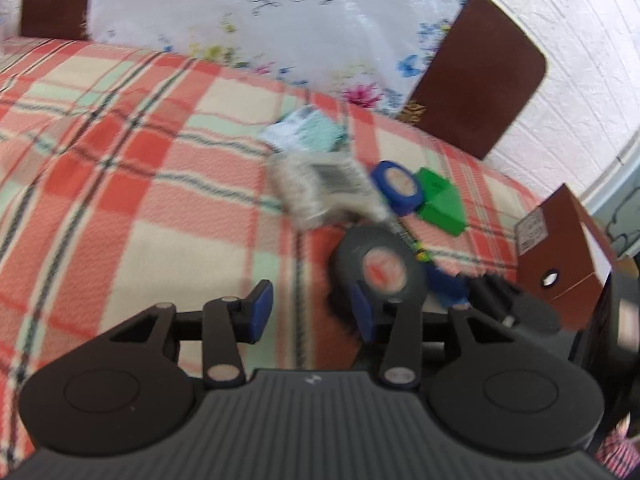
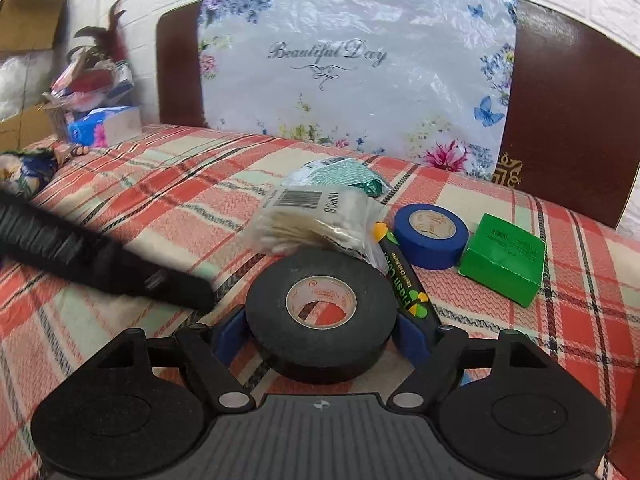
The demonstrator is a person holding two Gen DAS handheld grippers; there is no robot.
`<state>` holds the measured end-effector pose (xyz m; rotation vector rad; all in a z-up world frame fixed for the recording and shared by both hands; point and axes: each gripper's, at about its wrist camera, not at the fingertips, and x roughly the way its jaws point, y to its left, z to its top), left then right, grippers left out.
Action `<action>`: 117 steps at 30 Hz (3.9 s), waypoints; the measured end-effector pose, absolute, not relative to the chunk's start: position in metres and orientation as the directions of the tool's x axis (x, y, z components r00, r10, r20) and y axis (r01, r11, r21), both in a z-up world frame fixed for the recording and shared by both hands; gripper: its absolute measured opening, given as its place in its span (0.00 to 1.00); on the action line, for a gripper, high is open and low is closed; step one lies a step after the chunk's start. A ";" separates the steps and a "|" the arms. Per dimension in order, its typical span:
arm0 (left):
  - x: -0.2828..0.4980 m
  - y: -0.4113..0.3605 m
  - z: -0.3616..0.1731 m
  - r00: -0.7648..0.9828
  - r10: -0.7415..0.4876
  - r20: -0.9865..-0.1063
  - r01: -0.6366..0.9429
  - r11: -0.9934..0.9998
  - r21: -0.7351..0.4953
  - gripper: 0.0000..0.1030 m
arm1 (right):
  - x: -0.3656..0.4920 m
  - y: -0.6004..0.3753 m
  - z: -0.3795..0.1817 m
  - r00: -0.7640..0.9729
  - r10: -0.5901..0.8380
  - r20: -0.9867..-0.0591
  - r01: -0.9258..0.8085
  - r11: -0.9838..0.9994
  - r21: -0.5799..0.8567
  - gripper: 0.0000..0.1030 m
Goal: Organize objects
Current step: 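Grasp the black tape roll with the left tool, then lower the black tape roll into the brown box and release it, then grasp the bag of cotton swabs with the right tool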
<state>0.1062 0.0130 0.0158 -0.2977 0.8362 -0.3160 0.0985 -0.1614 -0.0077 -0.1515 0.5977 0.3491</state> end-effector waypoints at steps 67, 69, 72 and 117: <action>0.077 -0.239 0.099 0.635 -0.549 -0.544 0.577 0.805 -0.138 0.30 | -0.008 -0.332 0.057 0.957 -0.164 -0.238 0.153 0.986 -0.064 0.73; 0.070 -0.228 0.100 0.645 -0.544 -0.536 0.564 0.813 -0.146 0.30 | -0.023 -0.325 0.059 0.962 -0.157 -0.224 0.148 0.987 -0.055 0.73; 0.062 -0.211 0.099 0.666 -0.513 -0.541 0.535 0.834 -0.132 0.30 | -0.037 -0.310 0.060 0.969 -0.135 -0.205 0.126 0.991 -0.055 0.73; 0.093 0.067 -0.021 0.839 -0.206 -0.503 0.073 0.960 -0.270 0.33 | 0.135 -0.107 -0.016 0.806 0.210 -0.554 -0.330 0.936 -0.125 0.13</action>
